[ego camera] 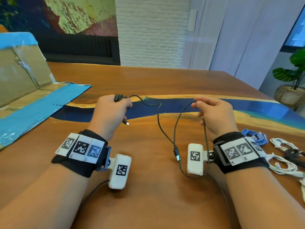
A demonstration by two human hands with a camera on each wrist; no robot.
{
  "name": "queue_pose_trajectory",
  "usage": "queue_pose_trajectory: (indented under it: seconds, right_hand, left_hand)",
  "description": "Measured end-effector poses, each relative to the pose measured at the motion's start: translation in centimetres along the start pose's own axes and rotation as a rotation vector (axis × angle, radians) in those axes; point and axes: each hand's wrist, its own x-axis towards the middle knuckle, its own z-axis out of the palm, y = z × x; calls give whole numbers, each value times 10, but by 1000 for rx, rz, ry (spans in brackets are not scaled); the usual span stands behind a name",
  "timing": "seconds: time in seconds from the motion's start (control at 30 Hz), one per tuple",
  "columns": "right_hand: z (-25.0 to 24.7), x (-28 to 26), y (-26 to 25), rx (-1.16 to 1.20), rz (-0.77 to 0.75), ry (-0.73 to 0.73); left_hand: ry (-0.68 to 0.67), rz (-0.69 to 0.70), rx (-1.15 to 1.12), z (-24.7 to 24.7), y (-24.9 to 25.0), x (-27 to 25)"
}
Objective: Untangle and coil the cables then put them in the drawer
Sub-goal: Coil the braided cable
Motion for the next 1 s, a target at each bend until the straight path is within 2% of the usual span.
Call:
queue_pose_trajectory:
  seconds: [0.1, 0.2, 0.37, 0.53, 0.63, 0.8, 0.93, 1.0]
  right_hand:
    - [-7, 5, -2, 145, 84, 39]
    - [-7, 3, -8, 369, 194, -72]
    - [-1, -9, -21, 625, 314, -238]
    - [6, -20, -32, 812, 300, -276]
    - [9, -22, -30, 712, 226, -224]
    - [9, -17, -23, 525, 138, -198]
    - [8, -9, -13, -69, 9, -158]
    - [8, -9, -10, -228, -47, -97]
  left_hand:
    - [43, -8, -40, -7, 1, 5]
    - [26, -22, -27, -8, 2, 5]
    - [-126, -17, 57, 6, 3, -8]
    - [-332, -10, 166, 18, 6, -22]
    - [-324, -15, 181, 21, 4, -23]
    - [-172, -35, 52, 15, 4, -14]
    - [-142, -23, -7, 14, 7, -15]
    - [-175, -55, -18, 15, 8, -17]
